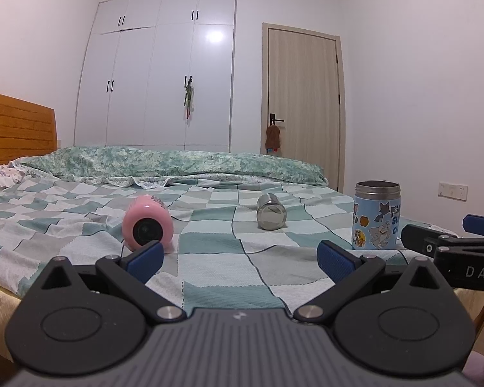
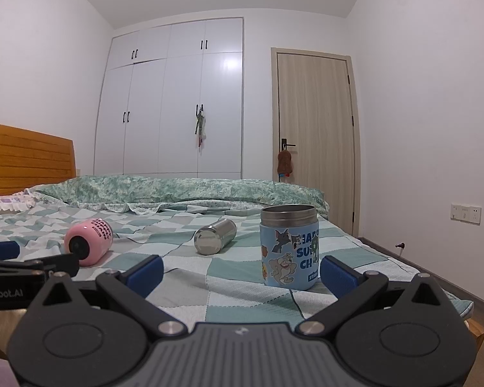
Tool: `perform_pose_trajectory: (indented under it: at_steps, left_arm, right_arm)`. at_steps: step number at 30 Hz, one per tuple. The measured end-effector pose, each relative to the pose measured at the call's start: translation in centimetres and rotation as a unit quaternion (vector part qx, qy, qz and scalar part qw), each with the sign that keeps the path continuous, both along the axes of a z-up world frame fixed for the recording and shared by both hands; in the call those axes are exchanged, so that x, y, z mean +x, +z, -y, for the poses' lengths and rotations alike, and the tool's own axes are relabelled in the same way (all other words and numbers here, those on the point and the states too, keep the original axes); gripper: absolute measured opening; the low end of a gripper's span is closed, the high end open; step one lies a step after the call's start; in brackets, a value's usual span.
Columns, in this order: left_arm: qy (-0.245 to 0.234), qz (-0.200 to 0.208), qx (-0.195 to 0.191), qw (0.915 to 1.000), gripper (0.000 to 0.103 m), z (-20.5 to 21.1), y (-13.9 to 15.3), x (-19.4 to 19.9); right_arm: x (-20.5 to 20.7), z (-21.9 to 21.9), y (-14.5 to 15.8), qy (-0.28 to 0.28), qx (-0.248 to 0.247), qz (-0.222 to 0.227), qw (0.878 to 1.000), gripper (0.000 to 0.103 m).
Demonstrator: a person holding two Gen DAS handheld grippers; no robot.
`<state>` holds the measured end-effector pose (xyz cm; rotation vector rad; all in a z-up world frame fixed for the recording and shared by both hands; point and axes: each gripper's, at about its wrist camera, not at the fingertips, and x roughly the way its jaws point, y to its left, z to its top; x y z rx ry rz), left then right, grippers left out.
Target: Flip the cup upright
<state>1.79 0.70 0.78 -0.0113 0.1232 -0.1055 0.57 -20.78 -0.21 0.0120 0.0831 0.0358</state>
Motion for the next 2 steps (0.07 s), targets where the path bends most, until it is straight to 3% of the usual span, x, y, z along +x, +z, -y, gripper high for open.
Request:
perform_pose_trajectory:
  at_steps: [2]
  left_arm:
    - [0.001, -0.001, 0.001, 1.0000, 0.103, 0.07, 0.00, 0.06]
  right_arm:
    - [0.02, 0.01, -0.02, 0.001, -0.002, 0.000, 1.000, 0.103]
